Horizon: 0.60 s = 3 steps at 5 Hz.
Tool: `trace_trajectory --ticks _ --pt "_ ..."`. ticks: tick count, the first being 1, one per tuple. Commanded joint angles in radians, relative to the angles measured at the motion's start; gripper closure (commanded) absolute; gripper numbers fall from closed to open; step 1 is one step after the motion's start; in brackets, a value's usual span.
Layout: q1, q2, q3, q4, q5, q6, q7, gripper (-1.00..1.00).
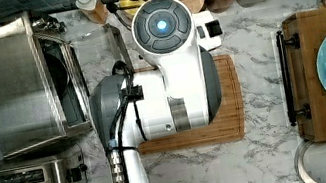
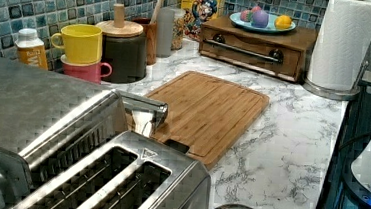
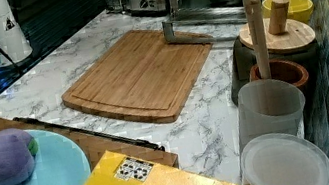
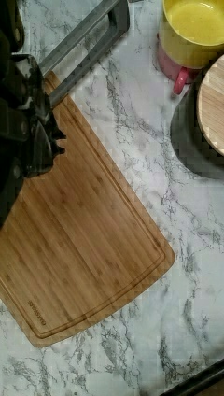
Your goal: Close the oven.
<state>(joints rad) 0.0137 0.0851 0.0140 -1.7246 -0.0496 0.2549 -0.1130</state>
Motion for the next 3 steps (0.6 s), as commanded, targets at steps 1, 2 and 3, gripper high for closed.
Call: trace_trajectory --ticks 1,2,3 --pt "-0.003 -0.033 0.006 -0.060 0.022 0.071 -0.041 1.00" --pt "-0.022 0.019 0.013 -0.030 0.104 0.059 -0.258 1.00" --pt "-0.047 0.030 0.013 -0.082 0.227 0.165 -0.517 1.00"
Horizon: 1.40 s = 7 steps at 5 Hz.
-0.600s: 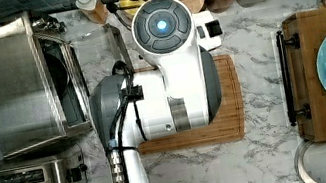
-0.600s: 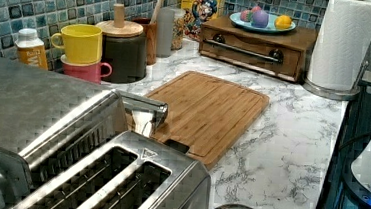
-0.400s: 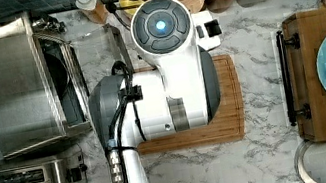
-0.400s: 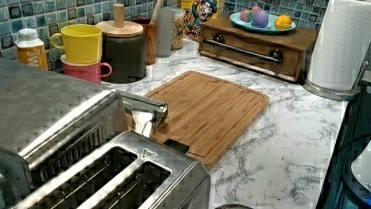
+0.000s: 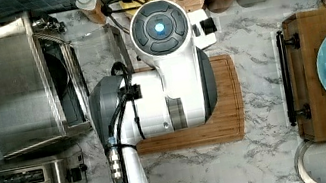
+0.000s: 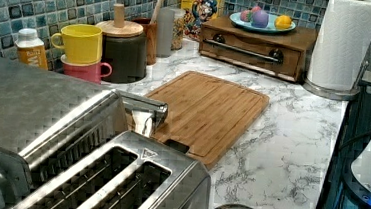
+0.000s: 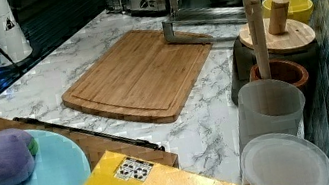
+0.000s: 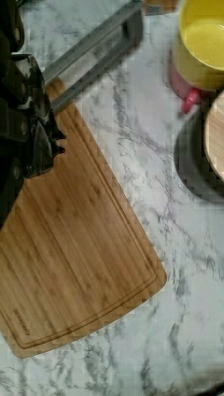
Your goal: Close the oven.
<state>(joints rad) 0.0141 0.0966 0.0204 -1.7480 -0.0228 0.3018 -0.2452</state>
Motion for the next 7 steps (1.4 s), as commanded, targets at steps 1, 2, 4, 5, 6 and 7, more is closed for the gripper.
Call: trace_trajectory --ticks 1,2,4,5,6,7 --pt "-0.052 0.048 -0.003 -0.076 0.286 0.163 -0.566 1.00" --pt "-0.088 0.116 0.009 -0.034 0.396 0.130 -0.744 1.00" --pt "-0.072 0.169 0.011 -0.052 0.506 0.152 -0.938 1.00" --pt "-0.057 0.218 0.011 -0.050 0.537 0.184 -0.967 1.00" --pt "-0.082 0.274 0.046 -0.033 0.553 0.194 -0.995 1.00" --pt "-0.067 0.337 0.027 -0.004 0.605 0.224 -1.023 1.00"
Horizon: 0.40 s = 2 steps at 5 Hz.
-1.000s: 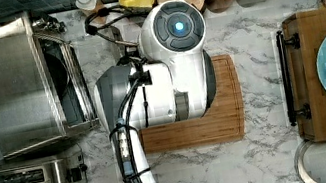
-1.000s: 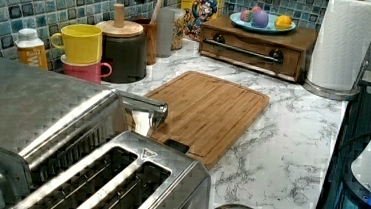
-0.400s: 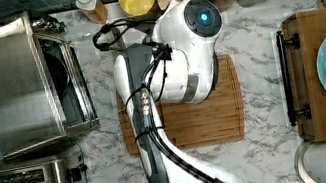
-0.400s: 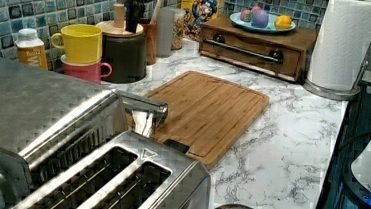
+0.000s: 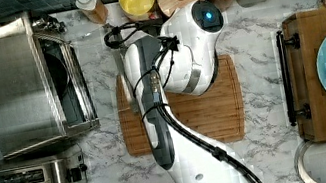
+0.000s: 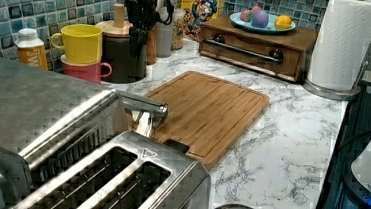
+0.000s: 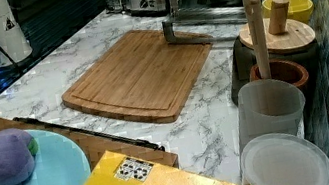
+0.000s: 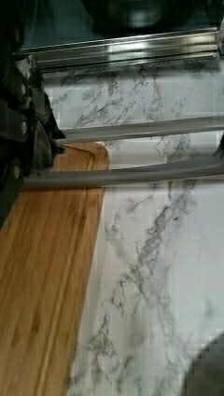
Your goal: Close the oven.
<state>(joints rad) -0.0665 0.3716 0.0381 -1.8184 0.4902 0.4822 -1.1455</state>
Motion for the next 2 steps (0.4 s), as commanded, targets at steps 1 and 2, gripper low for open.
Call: trace_trajectory --ticks 1,2 --pt "-0.032 0.120 0.040 0.101 0.131 0.073 -0.134 1.00" --pt "-0.065 0.183 0.048 0.166 0.169 0.031 -0.156 1.00"
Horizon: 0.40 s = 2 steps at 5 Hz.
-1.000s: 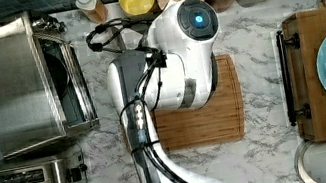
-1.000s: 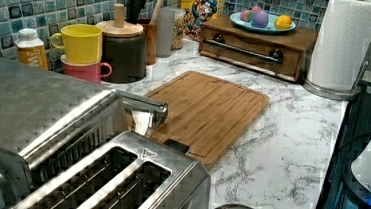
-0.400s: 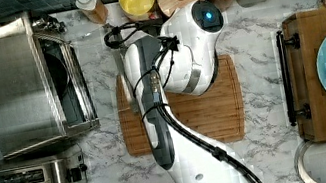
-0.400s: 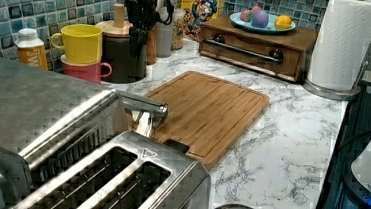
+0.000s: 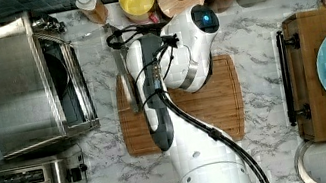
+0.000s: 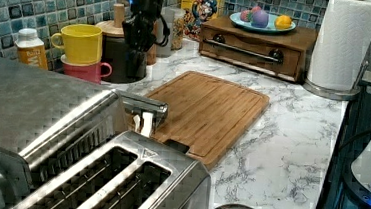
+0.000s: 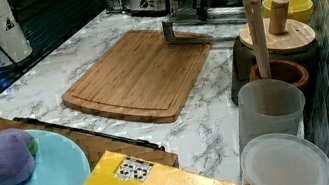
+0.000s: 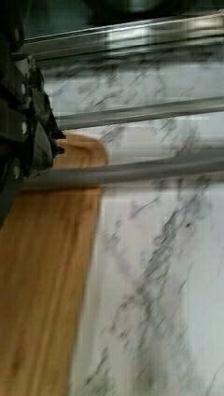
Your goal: Close the oven.
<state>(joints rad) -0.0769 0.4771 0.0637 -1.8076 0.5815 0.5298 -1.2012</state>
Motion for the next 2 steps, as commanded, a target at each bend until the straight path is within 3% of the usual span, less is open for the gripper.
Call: trace_trajectory --ticks 1,2 --pt "-0.073 0.098 0.033 0.165 0.084 0.029 -0.088 1.00" --pt "-0.093 0.106 0.044 0.197 0.133 -0.015 -0.116 1.00"
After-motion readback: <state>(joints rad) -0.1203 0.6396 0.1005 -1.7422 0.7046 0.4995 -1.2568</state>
